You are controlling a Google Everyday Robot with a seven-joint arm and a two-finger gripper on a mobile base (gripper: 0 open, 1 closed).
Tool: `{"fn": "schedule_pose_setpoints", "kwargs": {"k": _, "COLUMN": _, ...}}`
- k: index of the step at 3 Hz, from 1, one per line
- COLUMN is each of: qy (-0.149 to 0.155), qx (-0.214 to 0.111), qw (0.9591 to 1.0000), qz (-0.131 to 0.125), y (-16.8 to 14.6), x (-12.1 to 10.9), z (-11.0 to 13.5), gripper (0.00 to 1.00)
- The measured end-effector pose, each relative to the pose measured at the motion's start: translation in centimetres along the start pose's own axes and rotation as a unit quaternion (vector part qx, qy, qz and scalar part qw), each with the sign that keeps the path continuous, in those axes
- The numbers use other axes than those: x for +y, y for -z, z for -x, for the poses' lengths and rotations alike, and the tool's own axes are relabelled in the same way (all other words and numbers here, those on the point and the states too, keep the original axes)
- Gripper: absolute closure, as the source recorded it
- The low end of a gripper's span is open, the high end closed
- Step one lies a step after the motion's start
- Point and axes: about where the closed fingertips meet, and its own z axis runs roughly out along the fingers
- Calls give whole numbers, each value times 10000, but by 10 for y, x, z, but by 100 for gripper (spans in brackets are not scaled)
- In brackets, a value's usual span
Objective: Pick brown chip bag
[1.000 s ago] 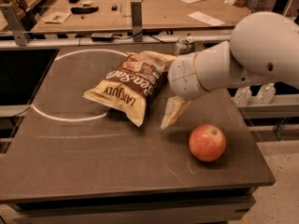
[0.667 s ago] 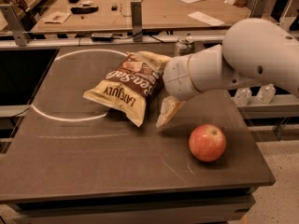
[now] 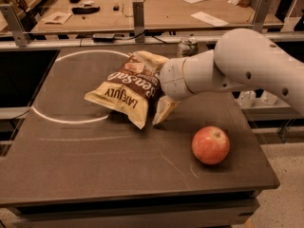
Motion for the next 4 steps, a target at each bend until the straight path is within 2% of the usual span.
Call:
{"fn": "schedule_pose_setpoints", "kwargs": {"k": 2, "qy": -46, "qx": 35, "qw": 10000, "qz": 13, "y": -20, "x": -24, "z": -15, "gripper": 0}}
{"fn": "schedule_pose_setpoints", "kwargs": {"k": 3, "qy": -78, "qx": 55, "qw": 9999, "qz": -33, "y": -23, "x": -29, "z": -18, "gripper": 16}}
{"fn": "schedule_pose_setpoints", "kwargs": {"k": 4, "qy": -68, "qx": 50, "qw": 9999, "qz": -78, "y": -25, "x": -31, "z": -18, "gripper": 39}}
